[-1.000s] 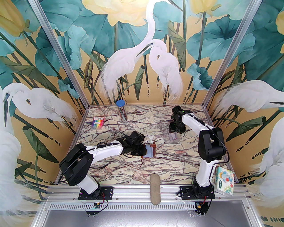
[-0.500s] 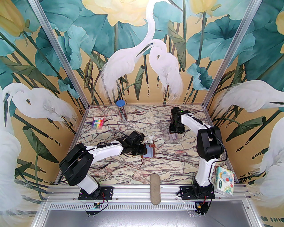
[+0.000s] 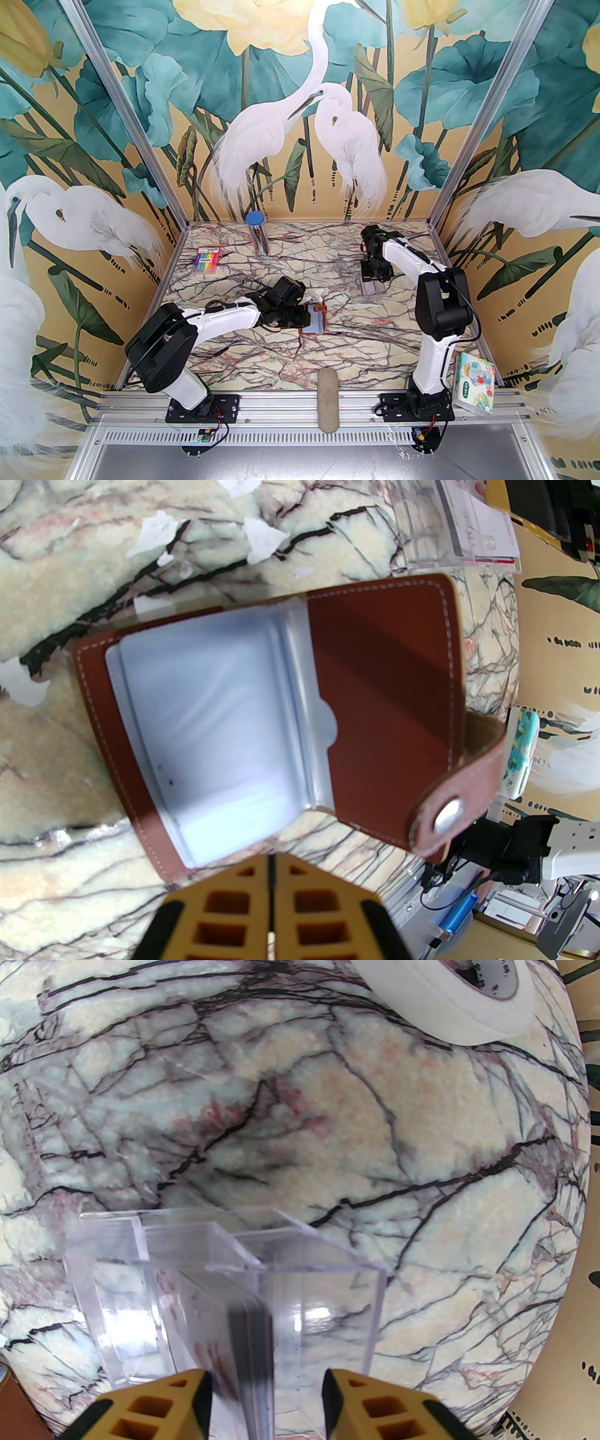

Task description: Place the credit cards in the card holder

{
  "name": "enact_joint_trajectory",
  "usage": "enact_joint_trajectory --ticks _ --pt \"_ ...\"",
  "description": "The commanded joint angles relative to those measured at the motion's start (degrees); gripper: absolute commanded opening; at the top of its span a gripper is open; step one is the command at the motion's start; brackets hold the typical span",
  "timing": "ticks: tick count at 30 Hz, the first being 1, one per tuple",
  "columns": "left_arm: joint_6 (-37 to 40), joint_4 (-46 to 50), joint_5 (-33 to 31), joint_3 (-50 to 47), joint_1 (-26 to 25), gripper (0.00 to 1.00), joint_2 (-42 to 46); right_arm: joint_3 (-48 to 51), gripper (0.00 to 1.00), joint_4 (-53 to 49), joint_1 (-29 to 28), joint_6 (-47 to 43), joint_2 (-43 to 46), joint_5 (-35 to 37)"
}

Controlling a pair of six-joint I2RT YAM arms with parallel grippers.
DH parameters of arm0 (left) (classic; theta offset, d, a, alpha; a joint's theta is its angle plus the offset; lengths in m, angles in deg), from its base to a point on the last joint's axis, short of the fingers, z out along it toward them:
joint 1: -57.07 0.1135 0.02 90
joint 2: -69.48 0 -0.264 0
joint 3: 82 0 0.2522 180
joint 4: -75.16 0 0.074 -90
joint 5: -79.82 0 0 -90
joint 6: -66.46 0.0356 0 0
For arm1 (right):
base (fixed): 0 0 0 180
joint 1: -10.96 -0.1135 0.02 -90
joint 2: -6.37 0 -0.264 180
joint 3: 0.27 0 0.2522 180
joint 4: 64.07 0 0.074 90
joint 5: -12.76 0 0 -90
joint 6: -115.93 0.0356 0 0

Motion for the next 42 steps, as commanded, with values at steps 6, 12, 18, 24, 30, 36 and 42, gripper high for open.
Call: enact_joint_trajectory --ticks 6,12,18,24,30,36,42 --pt "-0.01 -0.39 1.18 0.23 0.22 0.09 -1.37 -1.42 0.40 -1.86 0.03 -0.53 1.46 2.98" --pt "-0.01 -0.48 1.36 0.42 0.26 0.09 -1.76 -1.87 0.32 -2.23 -0.03 -0.51 1.55 2.87" --pt "-0.01 -0.65 1.63 0.31 0.22 0.09 -1.49 -2.28 0.26 -2.76 -0.05 -0.62 1.76 2.97" --pt "-0.01 -0.75 1.79 0.21 0.13 0.09 -1.84 -2.12 0.21 -2.98 -0.03 -0.63 2.17 2.90" --pt "-0.10 -0.94 1.90 0.16 0.17 0.09 -1.84 -2.47 0.14 -3.51 -0.03 -0.62 2.54 2.78" --pt "-0.18 -1.09 2.05 0.06 0.05 0.09 -1.84 -2.67 0.07 -3.57 -0.03 -0.44 3.23 0.88" --pt "-0.27 -1.34 2.06 0.02 -0.05 0.09 -2.00 -2.70 0.02 -3.51 -0.04 -0.42 3.79 -0.59"
